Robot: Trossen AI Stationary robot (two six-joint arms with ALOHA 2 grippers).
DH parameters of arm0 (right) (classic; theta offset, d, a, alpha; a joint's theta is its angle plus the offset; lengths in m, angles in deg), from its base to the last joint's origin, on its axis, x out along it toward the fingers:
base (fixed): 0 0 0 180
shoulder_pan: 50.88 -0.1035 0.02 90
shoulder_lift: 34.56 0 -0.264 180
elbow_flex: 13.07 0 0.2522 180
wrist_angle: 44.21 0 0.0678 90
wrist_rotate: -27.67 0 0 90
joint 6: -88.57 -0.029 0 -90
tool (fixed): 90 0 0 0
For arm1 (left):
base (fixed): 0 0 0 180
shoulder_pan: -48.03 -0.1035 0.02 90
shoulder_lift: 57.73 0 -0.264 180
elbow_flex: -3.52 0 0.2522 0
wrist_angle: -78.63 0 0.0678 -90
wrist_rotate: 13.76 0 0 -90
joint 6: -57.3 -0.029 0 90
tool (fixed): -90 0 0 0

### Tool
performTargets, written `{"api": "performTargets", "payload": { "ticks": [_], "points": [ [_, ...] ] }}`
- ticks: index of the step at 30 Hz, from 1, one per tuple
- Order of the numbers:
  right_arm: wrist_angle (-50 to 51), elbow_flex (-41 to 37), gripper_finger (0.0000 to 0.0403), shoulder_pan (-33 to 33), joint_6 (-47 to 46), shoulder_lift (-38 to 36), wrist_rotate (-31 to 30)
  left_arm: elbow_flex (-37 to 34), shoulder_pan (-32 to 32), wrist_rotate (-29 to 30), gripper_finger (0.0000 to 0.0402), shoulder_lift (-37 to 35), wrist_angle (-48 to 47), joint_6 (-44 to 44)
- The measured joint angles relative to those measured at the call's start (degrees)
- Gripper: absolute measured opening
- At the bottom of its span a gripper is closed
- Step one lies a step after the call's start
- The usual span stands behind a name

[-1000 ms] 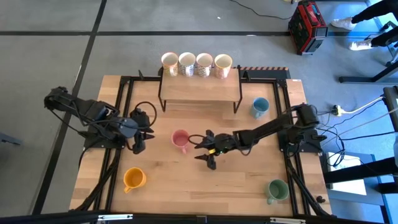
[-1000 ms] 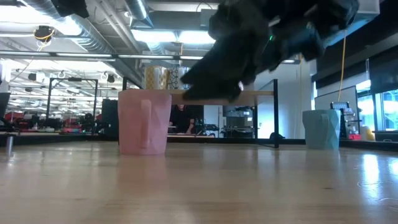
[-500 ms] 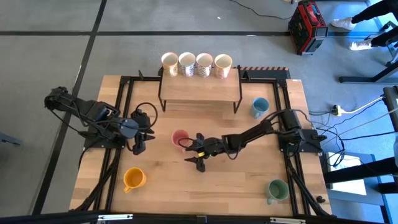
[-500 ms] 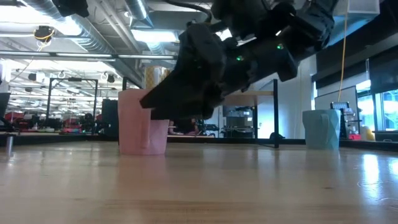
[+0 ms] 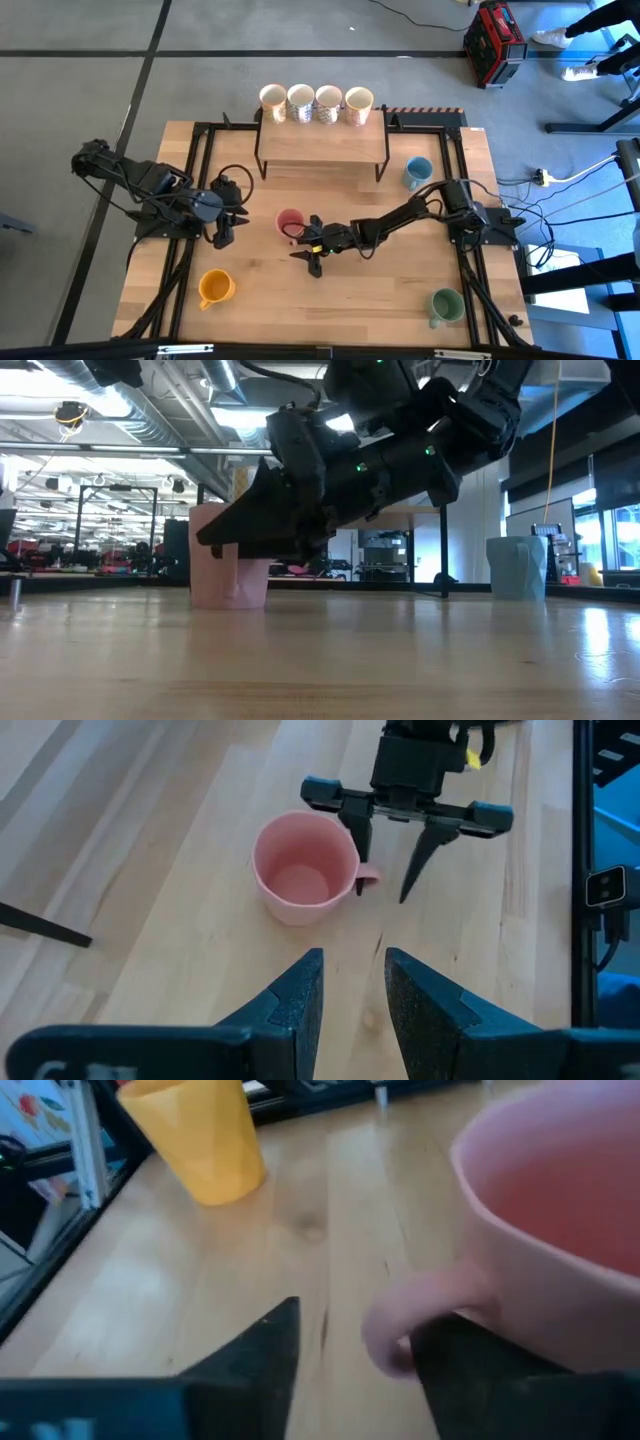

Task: Place coffee mugs
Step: Put the pink mug on the shelf

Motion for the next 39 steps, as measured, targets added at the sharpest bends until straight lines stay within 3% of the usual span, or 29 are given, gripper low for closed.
{"api": "performTargets", "payload": {
  "ticks": [9,17,21,31,39],
  "points": [
    [0.1,0.1,0.002,0.0,2.6,-0.2,-0.7,0.0,0.0,0.0,0.0103,0.0,0.0,-1.4],
    [2.0,0.0,0.0018,0.1,3.8,-2.6,0.5,0.0,0.0,-0.2,0.0103,0.0,0.0,-1.9],
    [6.0,1.2,0.0014,0.1,4.6,-5.6,0.4,0.0,0.0,-3.5,0.0103,-1.3,-0.2,-2.9],
    [28.0,19.1,0.0013,1.6,10.2,-8.1,1.4,0.0,0.0,-0.2,0.0103,-8.0,-0.4,-5.0],
    [28.9,27.6,0.0013,7.3,14.6,-8.2,6.4,0.0,0.0,5.9,0.0103,-12.3,-0.4,-6.6]
  ]
}}
